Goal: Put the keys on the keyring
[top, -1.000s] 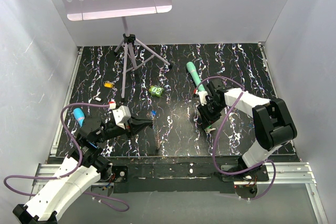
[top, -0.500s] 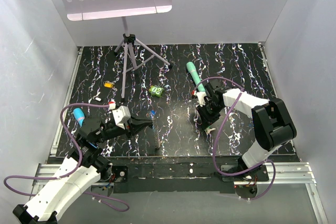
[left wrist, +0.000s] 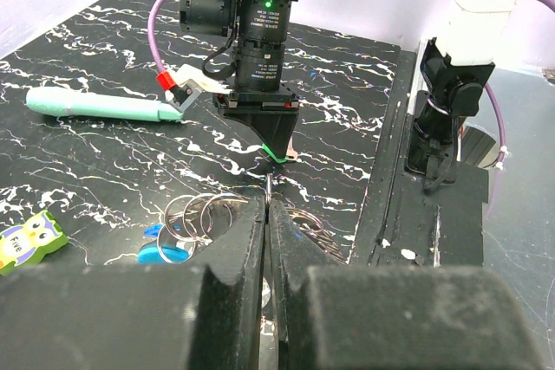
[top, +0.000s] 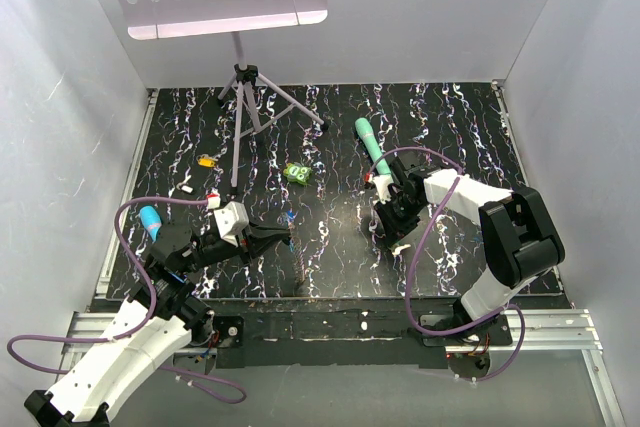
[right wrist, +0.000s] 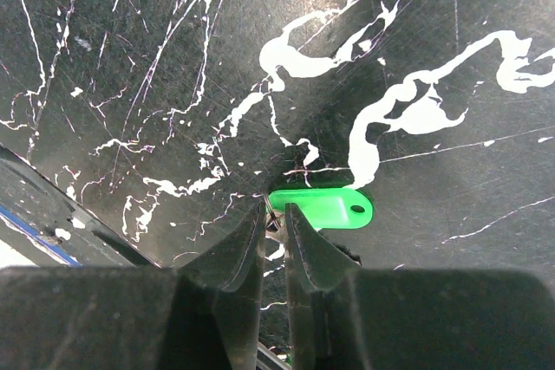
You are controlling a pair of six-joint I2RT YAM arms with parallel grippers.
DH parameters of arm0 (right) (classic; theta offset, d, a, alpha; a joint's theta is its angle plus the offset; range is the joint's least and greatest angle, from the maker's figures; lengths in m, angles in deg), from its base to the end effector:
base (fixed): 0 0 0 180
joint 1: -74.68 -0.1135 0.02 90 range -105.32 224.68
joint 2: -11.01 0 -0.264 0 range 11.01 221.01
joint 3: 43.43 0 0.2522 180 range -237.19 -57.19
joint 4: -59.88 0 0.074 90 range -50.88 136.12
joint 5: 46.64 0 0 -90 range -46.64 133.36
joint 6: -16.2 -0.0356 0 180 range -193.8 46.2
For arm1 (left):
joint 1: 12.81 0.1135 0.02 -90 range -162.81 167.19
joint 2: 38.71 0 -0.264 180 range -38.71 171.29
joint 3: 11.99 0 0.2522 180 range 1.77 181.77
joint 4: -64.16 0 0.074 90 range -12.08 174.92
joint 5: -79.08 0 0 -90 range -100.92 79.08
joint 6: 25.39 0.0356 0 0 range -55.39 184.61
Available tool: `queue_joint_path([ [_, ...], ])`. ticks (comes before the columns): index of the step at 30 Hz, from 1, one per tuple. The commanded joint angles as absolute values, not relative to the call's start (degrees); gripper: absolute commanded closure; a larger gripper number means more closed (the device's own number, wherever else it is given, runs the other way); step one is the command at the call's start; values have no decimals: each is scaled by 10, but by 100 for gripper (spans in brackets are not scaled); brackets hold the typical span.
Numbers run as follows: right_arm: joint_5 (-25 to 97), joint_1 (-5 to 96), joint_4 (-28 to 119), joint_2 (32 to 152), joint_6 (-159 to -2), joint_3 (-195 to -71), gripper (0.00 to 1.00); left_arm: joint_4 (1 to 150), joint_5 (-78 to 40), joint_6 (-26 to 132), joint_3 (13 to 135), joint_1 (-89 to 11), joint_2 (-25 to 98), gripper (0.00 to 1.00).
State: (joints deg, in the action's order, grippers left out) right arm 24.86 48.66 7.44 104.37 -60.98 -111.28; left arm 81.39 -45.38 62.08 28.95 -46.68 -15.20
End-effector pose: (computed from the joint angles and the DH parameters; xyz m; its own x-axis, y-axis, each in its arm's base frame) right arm 0.2517 0.1354 0.1630 -0.7514 -0.6010 -0.2724 -0.6587 0.7074 0.2563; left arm 0.0900 -0.0847 0.2947 -0.0381 -0.0182 -0.9991 0.9285 0.3688 -0.0422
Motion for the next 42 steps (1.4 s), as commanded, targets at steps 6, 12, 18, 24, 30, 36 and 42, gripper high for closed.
queue_joint_path([
  [6, 248, 481, 67, 1032, -594, -1112, 79, 802, -445, 628, 302, -465, -160, 100],
  [12, 241, 478, 61, 1035, -589, -1116, 96, 802, -444, 628, 302, -465, -161, 100],
  [18, 224, 478, 50, 1024, -578, -1127, 99, 803, -445, 629, 302, -465, -163, 100],
  [24, 207, 480, 19, 966, -539, -1175, 99, 765, -450, 628, 289, -465, -177, 100],
  [30, 159, 483, -101, 939, -437, -1349, 99, 684, -458, 659, 295, -465, -179, 100],
  [36, 80, 481, -176, 944, -390, -1530, 99, 596, -486, 679, 331, -465, -102, 100],
  [42, 7, 479, -20, 857, -420, -1512, 99, 509, -529, 668, 362, -459, -22, 100],
])
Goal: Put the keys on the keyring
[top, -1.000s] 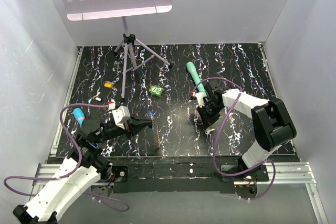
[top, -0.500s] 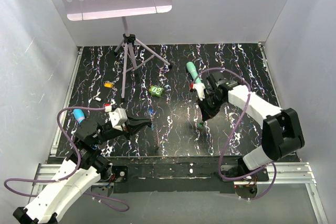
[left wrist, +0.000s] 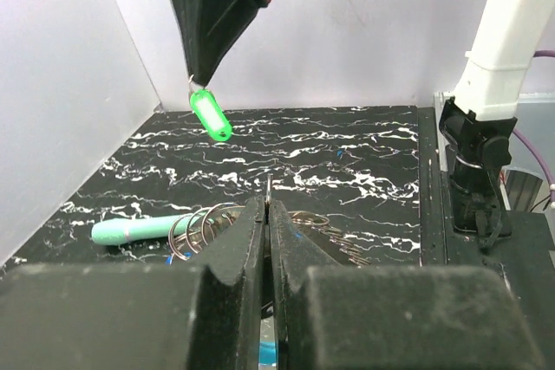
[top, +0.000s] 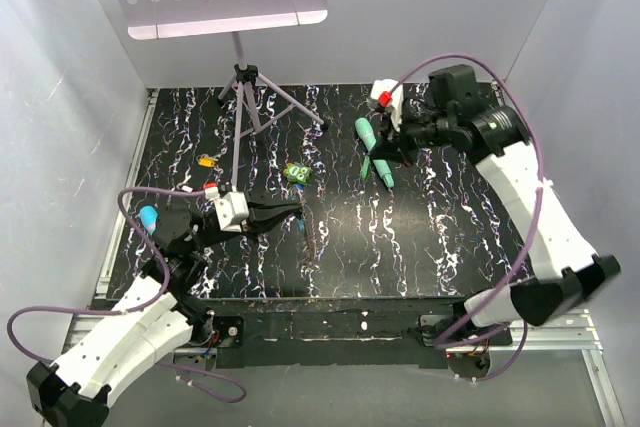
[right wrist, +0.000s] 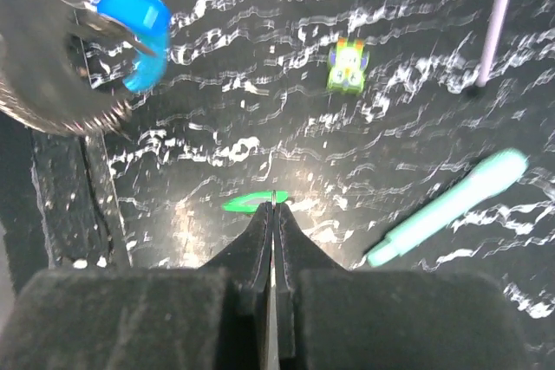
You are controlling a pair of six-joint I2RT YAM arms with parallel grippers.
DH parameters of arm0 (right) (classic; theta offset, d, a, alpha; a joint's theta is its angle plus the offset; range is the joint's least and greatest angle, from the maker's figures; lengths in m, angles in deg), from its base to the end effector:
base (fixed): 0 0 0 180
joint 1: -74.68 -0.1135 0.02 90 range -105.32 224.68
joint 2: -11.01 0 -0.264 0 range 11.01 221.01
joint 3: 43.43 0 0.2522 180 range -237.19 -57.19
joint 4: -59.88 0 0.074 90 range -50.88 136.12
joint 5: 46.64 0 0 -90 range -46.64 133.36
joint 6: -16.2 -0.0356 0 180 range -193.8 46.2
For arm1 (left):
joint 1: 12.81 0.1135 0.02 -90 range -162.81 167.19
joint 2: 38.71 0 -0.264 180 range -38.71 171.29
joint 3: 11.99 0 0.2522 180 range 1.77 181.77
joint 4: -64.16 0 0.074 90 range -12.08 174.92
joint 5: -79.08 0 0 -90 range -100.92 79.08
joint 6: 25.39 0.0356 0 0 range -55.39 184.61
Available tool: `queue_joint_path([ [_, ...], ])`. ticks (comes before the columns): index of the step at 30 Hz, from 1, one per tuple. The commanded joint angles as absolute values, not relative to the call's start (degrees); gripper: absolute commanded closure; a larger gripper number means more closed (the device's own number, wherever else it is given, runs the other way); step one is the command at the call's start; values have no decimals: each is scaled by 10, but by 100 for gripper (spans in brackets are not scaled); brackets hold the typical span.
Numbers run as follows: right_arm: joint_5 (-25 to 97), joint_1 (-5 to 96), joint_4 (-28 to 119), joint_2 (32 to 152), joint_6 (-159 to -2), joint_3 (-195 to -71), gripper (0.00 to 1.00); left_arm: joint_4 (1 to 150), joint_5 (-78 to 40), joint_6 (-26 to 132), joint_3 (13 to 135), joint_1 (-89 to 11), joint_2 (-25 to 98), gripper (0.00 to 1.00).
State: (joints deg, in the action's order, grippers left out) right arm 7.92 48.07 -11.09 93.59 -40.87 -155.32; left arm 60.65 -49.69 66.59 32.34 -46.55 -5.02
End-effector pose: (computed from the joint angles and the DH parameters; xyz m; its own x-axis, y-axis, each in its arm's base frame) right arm 0.2436 0.1451 0.4303 -0.0899 -0.5404 -0.8366 -0.9545 0.2867 -0.0826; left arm 0.1098 -0.1001 0.3314 0.2356 -0.1250 -0.9638 0.9304 0.3156 0.1865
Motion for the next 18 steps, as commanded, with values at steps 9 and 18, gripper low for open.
queue_joint_path([
  [9, -67, 444, 249, 743, -474, -1301, 99, 301, -592, 551, 342, -406, 54, 100],
  [18, -146, 414, 370, 746, -388, -1236, 99, 173, -706, 510, 359, -362, 134, 100],
])
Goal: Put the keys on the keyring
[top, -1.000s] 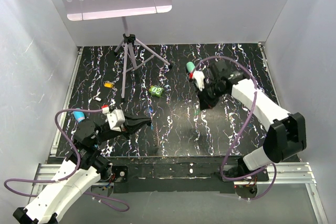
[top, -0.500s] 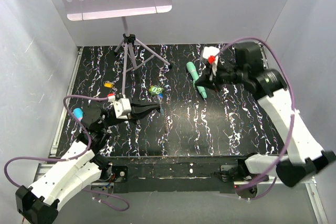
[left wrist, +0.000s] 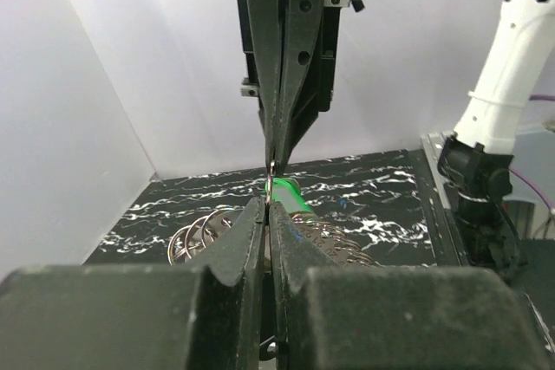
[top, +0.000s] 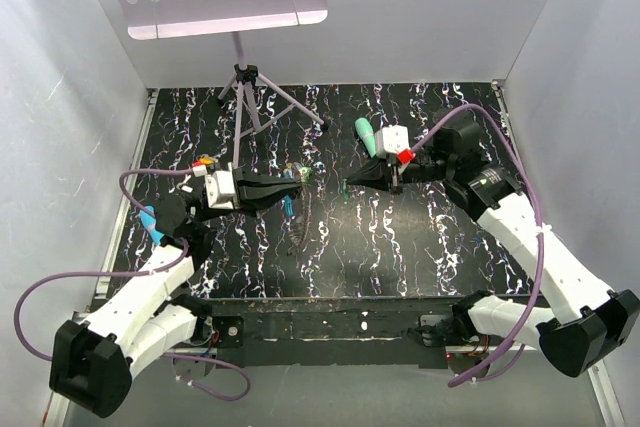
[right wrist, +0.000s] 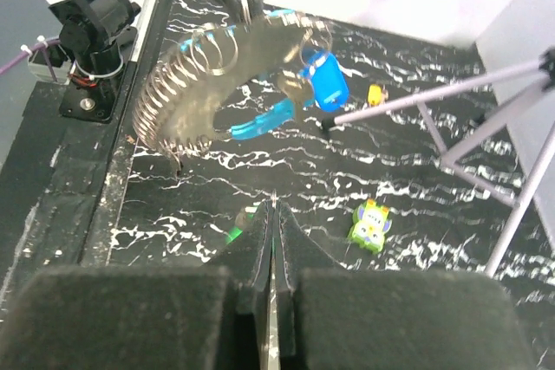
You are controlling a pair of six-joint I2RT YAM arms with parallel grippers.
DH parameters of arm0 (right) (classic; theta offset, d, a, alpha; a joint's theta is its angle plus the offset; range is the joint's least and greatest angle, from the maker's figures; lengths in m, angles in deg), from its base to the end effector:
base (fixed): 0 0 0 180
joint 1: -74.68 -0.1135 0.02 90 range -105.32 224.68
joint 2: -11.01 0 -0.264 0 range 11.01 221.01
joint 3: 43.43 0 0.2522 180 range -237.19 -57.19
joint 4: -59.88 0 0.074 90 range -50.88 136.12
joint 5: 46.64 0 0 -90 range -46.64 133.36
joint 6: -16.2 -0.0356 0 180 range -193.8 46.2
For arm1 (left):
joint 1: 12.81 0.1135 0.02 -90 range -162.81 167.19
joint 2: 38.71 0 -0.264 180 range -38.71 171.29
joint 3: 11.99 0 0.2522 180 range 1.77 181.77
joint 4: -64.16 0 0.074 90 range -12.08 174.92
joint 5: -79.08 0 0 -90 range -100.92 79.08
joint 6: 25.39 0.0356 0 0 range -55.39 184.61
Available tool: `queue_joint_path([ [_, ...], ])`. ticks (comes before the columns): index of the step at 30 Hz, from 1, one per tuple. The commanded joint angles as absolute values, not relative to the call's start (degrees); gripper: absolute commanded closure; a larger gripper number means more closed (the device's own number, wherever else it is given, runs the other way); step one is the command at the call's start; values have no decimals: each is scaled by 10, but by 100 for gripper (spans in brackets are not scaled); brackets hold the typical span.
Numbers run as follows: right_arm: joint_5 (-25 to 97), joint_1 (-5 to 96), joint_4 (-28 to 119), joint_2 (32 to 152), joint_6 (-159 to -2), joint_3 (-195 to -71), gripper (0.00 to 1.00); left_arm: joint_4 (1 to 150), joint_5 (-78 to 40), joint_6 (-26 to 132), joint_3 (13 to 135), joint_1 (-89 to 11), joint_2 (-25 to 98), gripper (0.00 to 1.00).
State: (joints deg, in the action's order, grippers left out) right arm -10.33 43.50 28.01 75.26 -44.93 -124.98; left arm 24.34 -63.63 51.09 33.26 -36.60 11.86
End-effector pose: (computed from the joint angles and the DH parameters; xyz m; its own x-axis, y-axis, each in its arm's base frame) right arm 0.1889 0.1478 0.4024 0.2817 -0.1637 -0.9454 -0.9567 0.0272 -0.2898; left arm 0.1553 -0.0994 0.3482 0.3065 -0.2899 -0.9066 0.9421 0.2284 0.2455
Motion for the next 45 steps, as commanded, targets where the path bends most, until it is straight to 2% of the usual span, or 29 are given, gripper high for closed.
queue_joint_path([
  [1, -136, 406, 379, 742, -374, -1229, 99, 170, -713, 526, 359, -361, 136, 100],
  [5, -82, 377, 419, 726, -369, -1199, 99, 195, -726, 591, 361, -362, 134, 100],
  [8, -50, 357, 427, 719, -365, -1192, 99, 161, -724, 589, 356, -361, 136, 100],
  [21, -98, 356, 429, 716, -281, -1179, 99, 144, -735, 600, 339, -347, 154, 100],
  [31, -118, 349, 516, 742, -320, -1179, 99, 188, -741, 628, 341, -347, 154, 100],
  [45, -127, 328, 491, 749, -316, -1201, 99, 234, -740, 665, 343, -350, 146, 100],
])
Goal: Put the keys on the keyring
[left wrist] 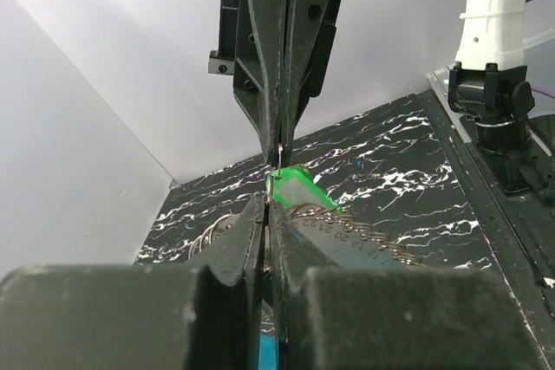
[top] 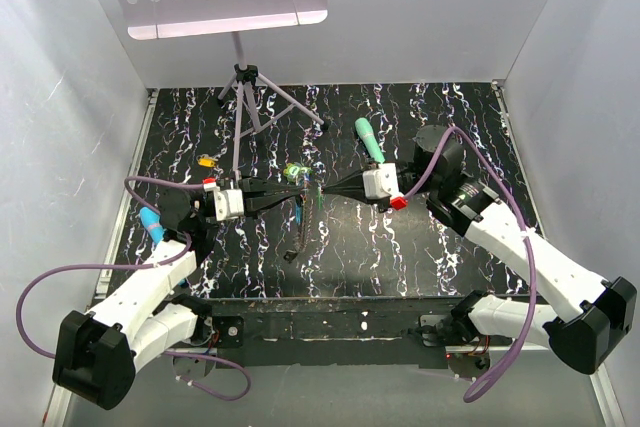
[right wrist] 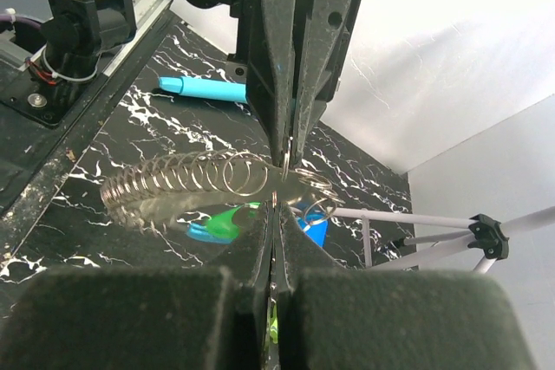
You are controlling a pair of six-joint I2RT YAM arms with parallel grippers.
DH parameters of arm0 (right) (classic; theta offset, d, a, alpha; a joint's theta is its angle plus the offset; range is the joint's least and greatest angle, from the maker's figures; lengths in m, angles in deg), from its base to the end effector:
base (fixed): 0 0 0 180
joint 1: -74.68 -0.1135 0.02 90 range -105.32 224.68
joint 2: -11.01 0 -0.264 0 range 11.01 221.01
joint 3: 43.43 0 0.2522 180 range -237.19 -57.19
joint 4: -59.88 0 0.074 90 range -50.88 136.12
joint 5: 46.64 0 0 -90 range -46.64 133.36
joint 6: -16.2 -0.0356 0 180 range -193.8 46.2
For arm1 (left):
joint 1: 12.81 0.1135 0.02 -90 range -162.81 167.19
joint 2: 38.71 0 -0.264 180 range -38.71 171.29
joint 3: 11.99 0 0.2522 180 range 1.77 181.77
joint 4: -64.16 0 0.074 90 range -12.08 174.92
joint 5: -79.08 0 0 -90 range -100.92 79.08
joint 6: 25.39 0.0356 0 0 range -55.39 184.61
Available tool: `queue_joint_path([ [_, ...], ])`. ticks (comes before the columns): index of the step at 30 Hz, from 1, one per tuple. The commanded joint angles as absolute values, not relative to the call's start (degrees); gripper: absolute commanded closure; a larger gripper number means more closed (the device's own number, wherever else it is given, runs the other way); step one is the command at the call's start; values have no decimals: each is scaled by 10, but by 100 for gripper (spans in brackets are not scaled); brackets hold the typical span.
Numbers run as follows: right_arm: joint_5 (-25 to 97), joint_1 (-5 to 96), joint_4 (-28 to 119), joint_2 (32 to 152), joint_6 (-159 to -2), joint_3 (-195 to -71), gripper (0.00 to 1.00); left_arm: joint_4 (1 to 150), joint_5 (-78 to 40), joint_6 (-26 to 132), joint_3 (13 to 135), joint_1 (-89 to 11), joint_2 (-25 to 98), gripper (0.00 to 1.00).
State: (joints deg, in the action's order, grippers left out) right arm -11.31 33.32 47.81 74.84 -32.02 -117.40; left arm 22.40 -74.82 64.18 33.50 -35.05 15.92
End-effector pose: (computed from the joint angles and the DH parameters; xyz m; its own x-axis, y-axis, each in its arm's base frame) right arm 0.1657 0.1846 0.3917 0.6435 0.0532 -0.7636 -0.7582 -0.0929 -0.6454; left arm 0.1653 -0.1021 0.3370 0.4924 -0.2049 -0.8459 0.8703 0.1194 0.4778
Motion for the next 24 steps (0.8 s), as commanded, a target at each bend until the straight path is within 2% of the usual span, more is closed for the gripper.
queue_joint_path([
  [1, -126, 327, 489, 750, -311, -1203, 99, 236, -740, 666, 342, -350, 145, 100],
  [24, -80, 309, 504, 759, -309, -1205, 99, 236, -732, 669, 339, -358, 145, 100],
])
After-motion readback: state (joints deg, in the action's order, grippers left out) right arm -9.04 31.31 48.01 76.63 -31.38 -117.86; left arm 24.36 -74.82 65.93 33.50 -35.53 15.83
